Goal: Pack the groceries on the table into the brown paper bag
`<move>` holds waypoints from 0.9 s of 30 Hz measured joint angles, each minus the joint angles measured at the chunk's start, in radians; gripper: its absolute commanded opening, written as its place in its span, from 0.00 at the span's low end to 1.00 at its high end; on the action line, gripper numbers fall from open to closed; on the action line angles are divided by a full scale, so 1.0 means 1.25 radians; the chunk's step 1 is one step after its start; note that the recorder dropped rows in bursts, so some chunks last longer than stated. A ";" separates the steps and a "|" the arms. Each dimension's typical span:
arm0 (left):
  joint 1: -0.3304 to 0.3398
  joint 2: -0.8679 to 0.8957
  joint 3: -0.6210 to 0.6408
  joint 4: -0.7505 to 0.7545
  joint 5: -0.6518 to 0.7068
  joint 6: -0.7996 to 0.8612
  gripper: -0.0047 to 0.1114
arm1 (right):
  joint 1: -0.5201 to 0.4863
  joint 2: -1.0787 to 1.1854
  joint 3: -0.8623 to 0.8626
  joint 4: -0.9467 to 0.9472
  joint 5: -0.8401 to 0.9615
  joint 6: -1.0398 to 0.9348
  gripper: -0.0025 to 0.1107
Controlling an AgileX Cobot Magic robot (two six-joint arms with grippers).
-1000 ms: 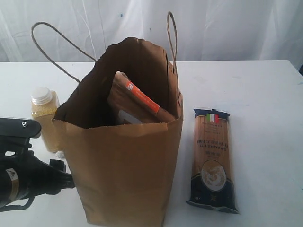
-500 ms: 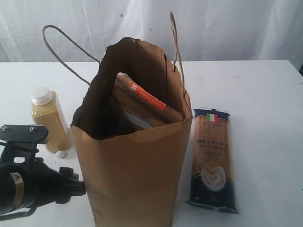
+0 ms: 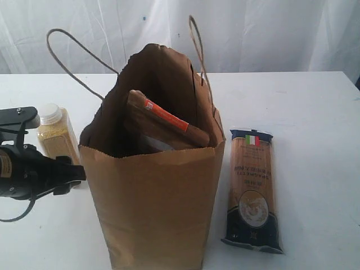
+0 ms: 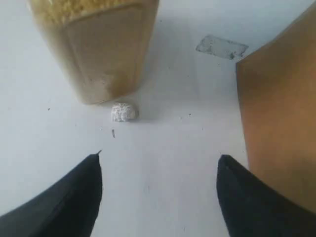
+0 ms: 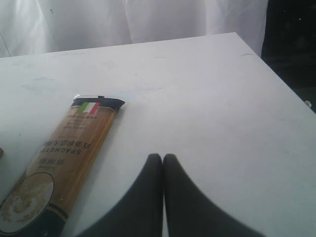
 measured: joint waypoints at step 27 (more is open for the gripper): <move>0.044 0.299 -0.003 -0.344 -0.302 0.439 0.63 | 0.000 0.000 0.000 0.000 0.000 0.000 0.02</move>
